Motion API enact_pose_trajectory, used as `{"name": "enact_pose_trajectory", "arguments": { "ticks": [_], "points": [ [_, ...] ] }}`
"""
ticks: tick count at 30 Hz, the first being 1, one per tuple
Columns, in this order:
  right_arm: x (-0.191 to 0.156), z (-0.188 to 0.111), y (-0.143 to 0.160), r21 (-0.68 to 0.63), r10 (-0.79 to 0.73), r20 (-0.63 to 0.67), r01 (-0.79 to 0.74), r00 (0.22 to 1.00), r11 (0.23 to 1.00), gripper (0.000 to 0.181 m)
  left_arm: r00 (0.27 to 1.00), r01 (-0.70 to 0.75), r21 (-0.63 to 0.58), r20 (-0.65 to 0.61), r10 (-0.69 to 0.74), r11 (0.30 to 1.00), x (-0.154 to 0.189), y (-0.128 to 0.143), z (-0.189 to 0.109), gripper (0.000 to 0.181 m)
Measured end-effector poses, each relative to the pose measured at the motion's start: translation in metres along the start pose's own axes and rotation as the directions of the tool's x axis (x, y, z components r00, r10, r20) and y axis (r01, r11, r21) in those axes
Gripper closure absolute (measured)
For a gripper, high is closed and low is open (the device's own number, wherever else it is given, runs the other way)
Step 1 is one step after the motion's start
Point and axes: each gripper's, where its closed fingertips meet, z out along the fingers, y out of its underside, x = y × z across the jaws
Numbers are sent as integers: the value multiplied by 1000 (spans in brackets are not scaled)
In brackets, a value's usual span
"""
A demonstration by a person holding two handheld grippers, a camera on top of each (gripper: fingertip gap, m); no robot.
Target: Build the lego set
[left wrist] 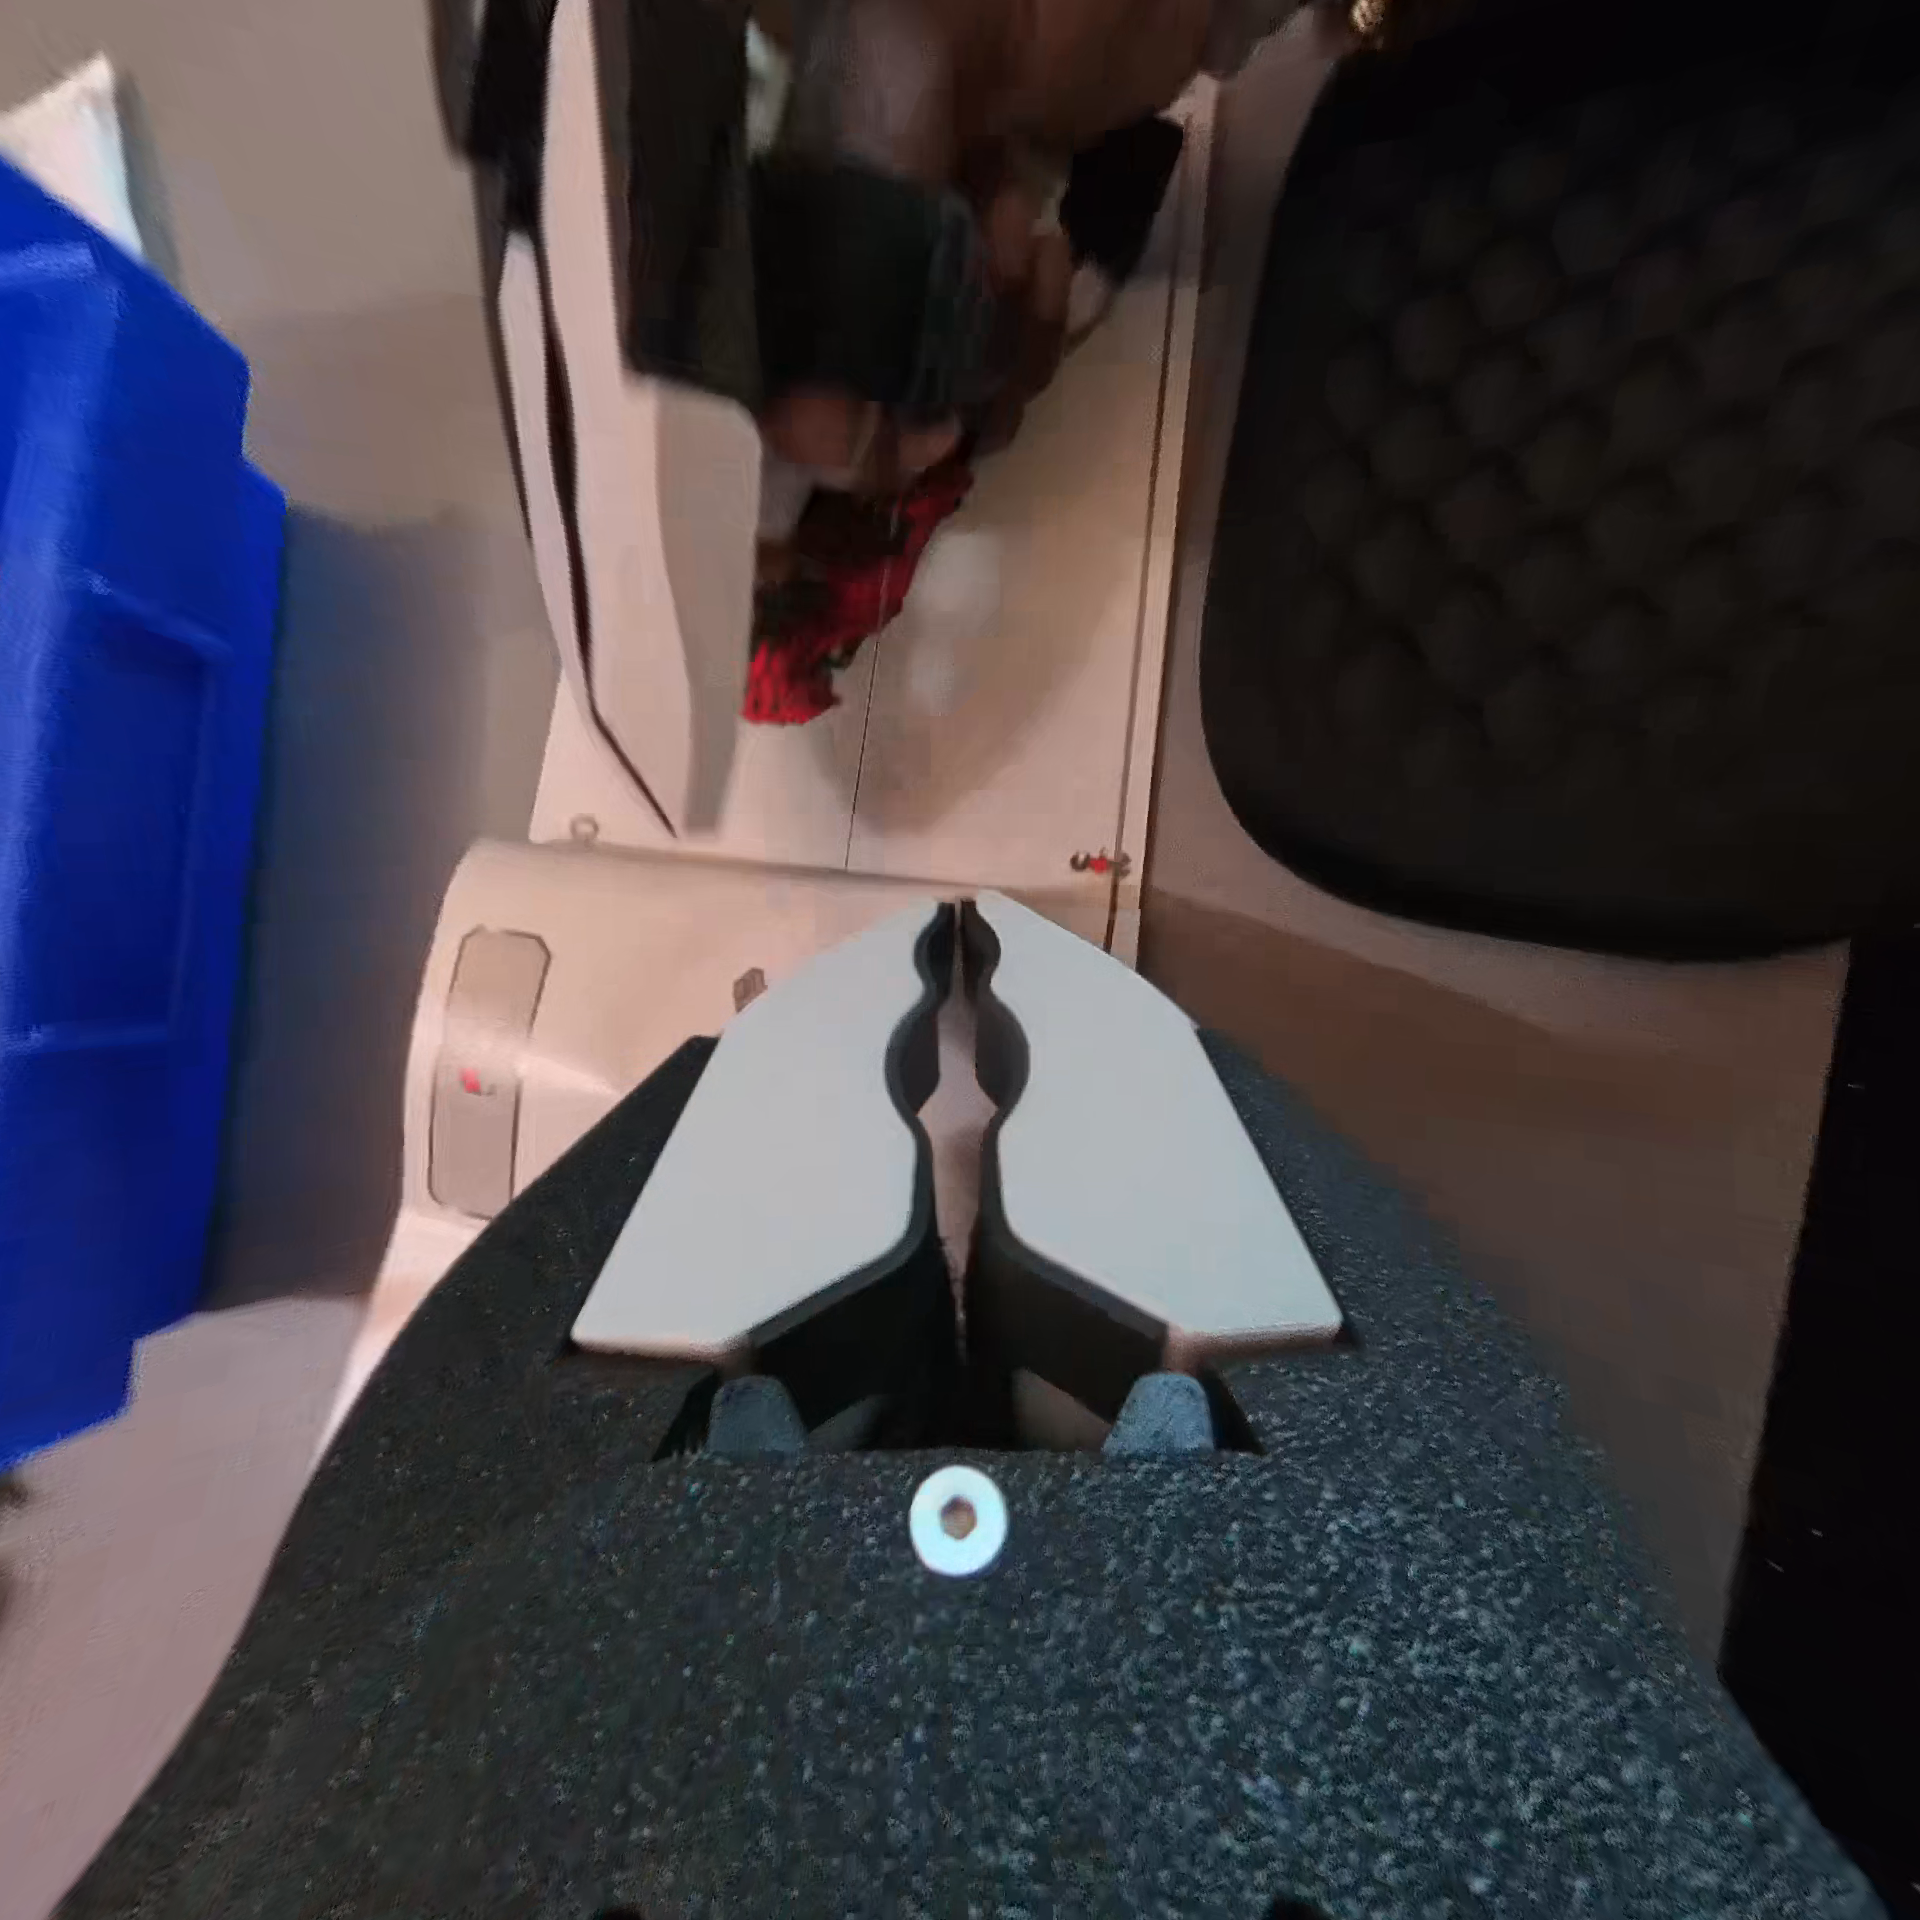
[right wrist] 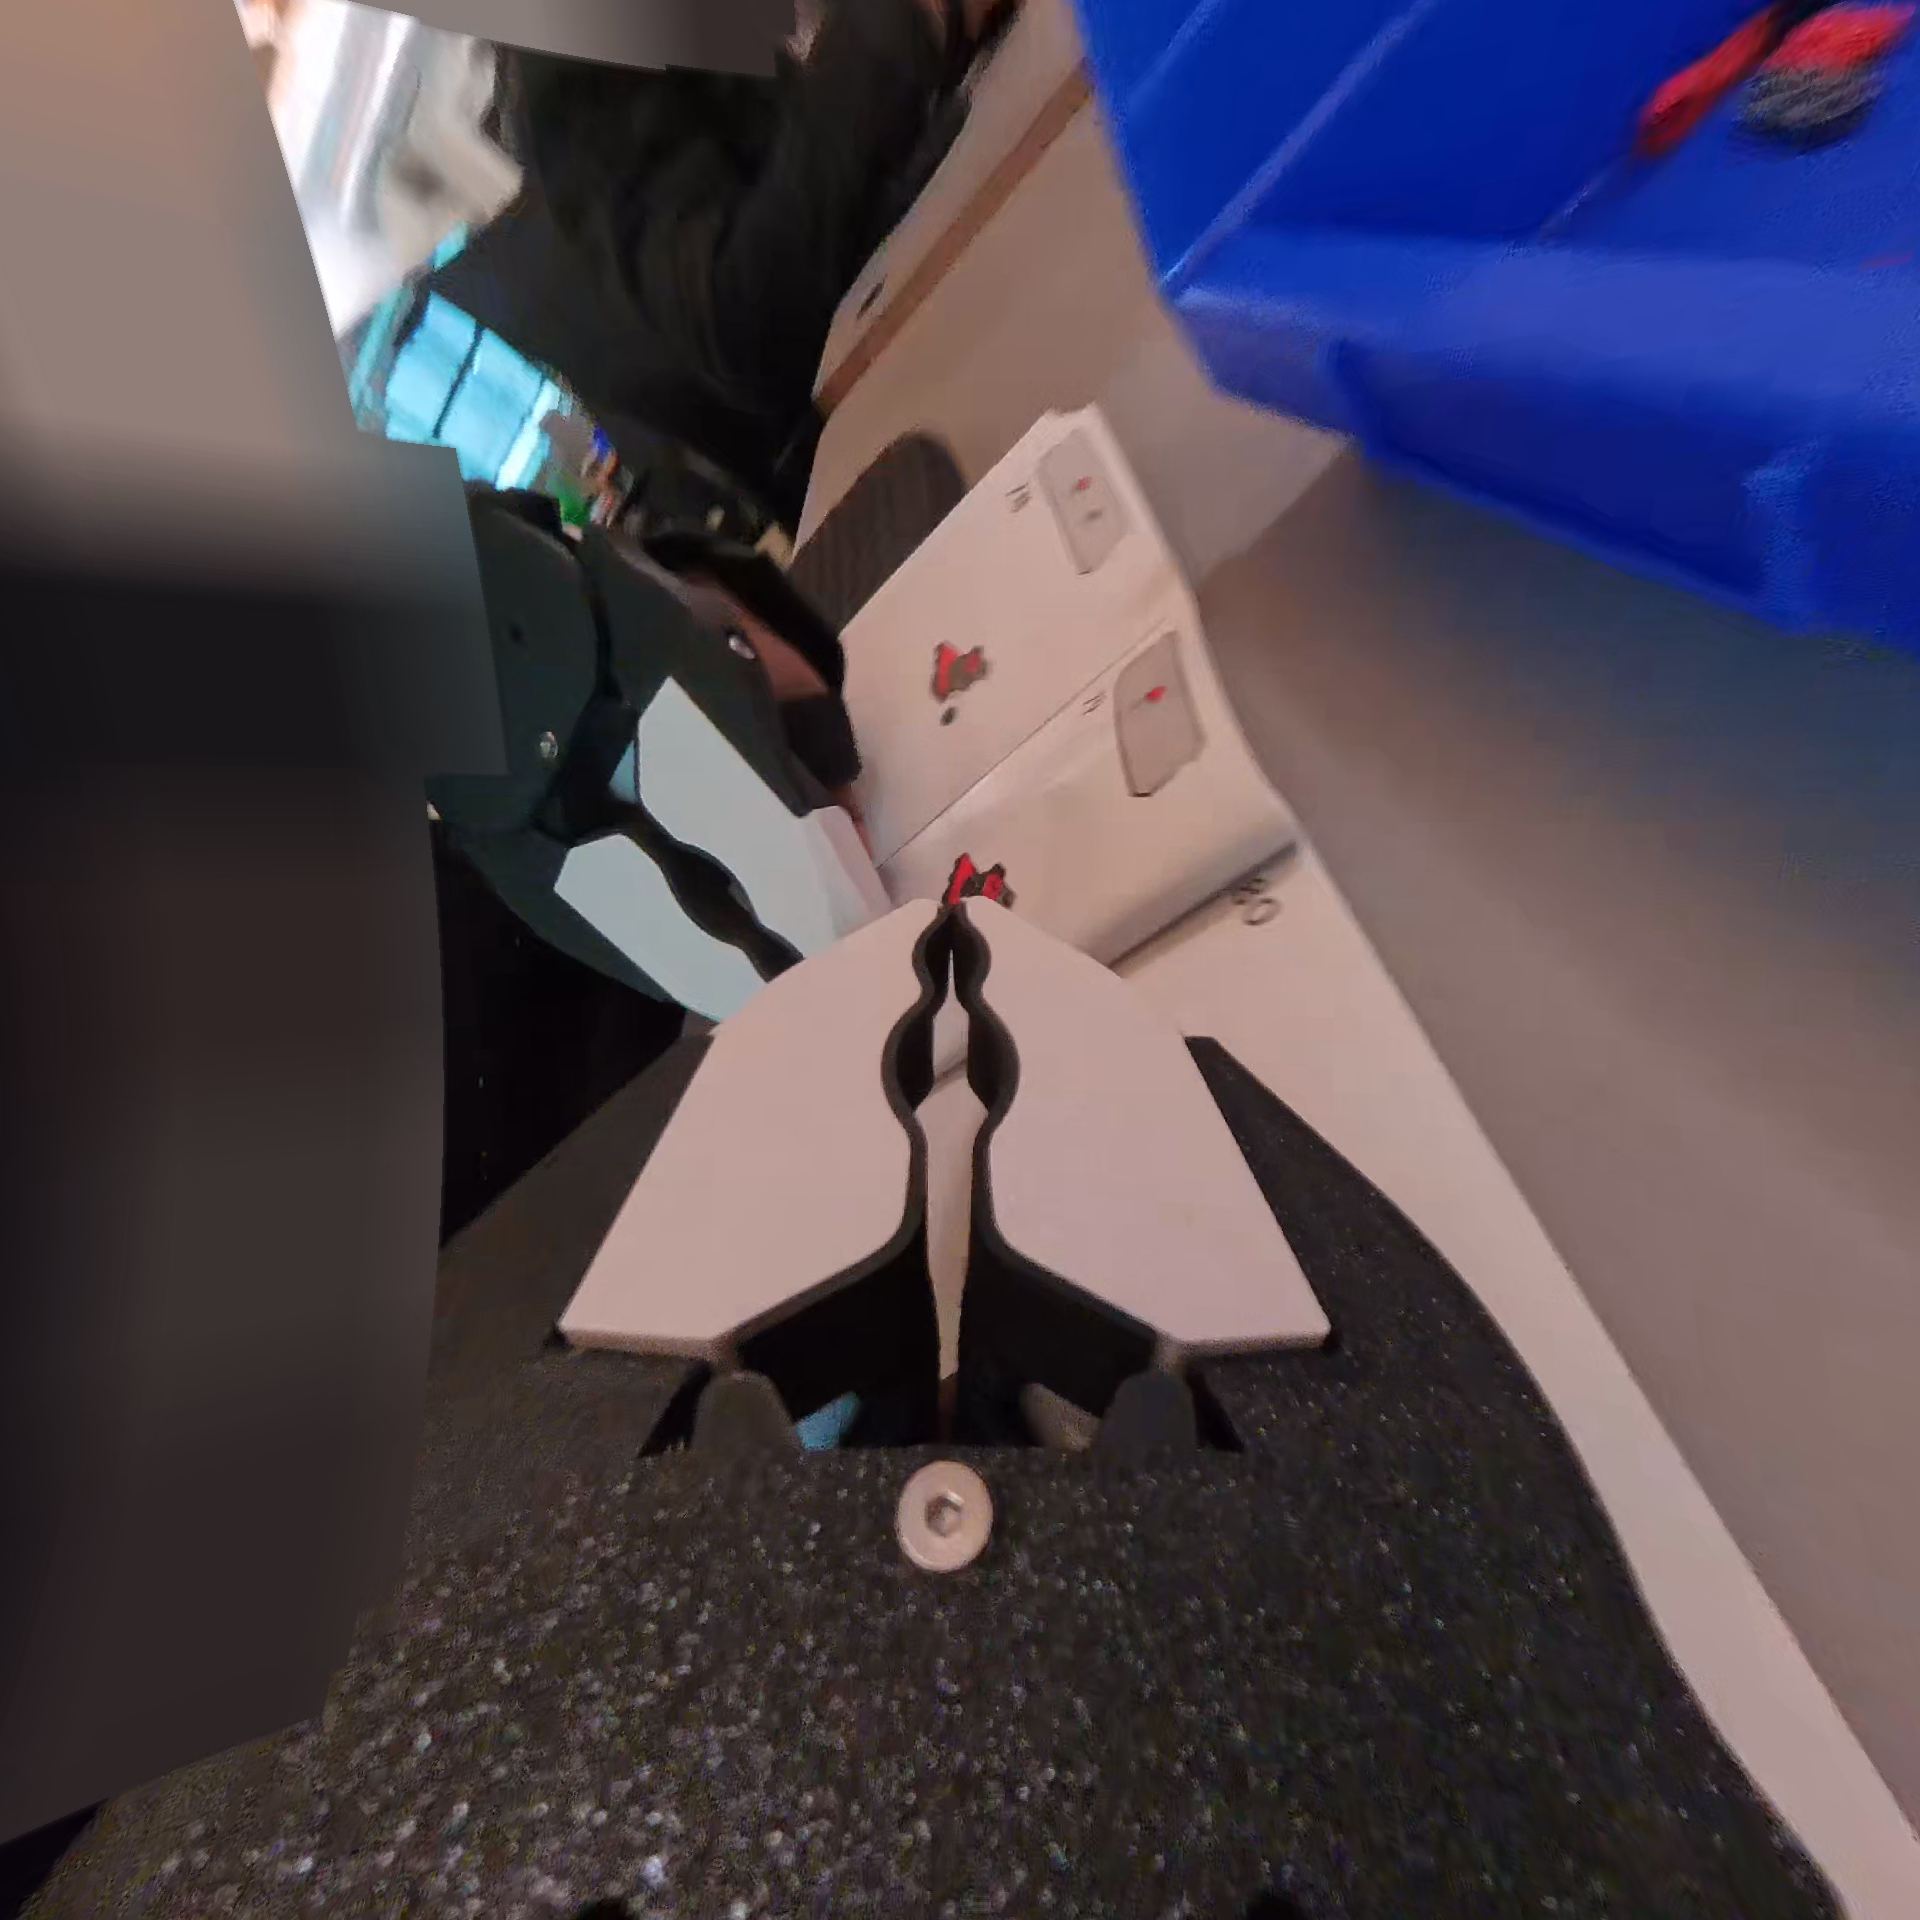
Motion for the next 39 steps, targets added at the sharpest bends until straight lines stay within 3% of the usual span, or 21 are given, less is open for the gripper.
{"name": "enact_pose_trajectory", "arguments": {
  "ticks": [3, 7, 11, 14, 16, 17, 21, 32, 33, 35, 37, 39],
  "points": [
    [6, -2, 2, -11, 25, -32, -26, 999, 1000, 181, 995, 94, -23, -18, -94, 995, -3, 19, -9, 181],
    [2, 12, 23, -181, 29, -16, -32, 999, 983, 181, 990, 141, 19, -16, -140, 990, -3, 25, -12, 181],
    [7, 15, 29, -234, 65, -49, -75, 997, 969, 181, 996, 81, 0, 32, -81, 997, -6, 20, -15, 181],
    [8, 15, 30, -243, 32, -74, -49, 997, 969, 181, 992, -91, 135, 95, 79, 987, -4, -13, -21, 181],
    [8, 15, 31, -242, 16, -84, -36, 996, 970, 181, 979, -183, 57, 104, 177, 981, 3, -10, -6, 181],
    [7, 14, 31, -245, -9, -89, -13, 996, 970, 181, 980, -180, 7, 91, 179, 984, 5, -2, 5, 181],
    [-2, 22, 38, -291, -78, -70, 55, 994, 955, 181, 991, -131, 57, 45, 128, 990, 12, -2, 9, 181],
    [50, 12, -8, -113, -37, -312, 2, 949, 994, 181, 983, -173, 73, 78, 167, 982, 11, -2, 9, 181],
    [55, 10, -12, -97, -45, -358, 11, 933, 995, 181, 982, -176, 72, 83, 170, 982, 11, -2, 9, 181],
    [80, -6, -21, -112, -146, -554, 100, 819, 989, 181, 977, -194, 65, 103, 186, 979, 11, -2, 9, 181],
    [70, 1, -20, -144, -200, -476, 148, 856, 978, 181, 969, -218, 55, 129, 210, 974, 11, -2, 9, 181],
    [43, -5, -41, 41, -165, -369, 194, 915, 980, 181, 971, -211, 64, 129, 202, 975, 11, -3, 9, 181]
  ]
}}
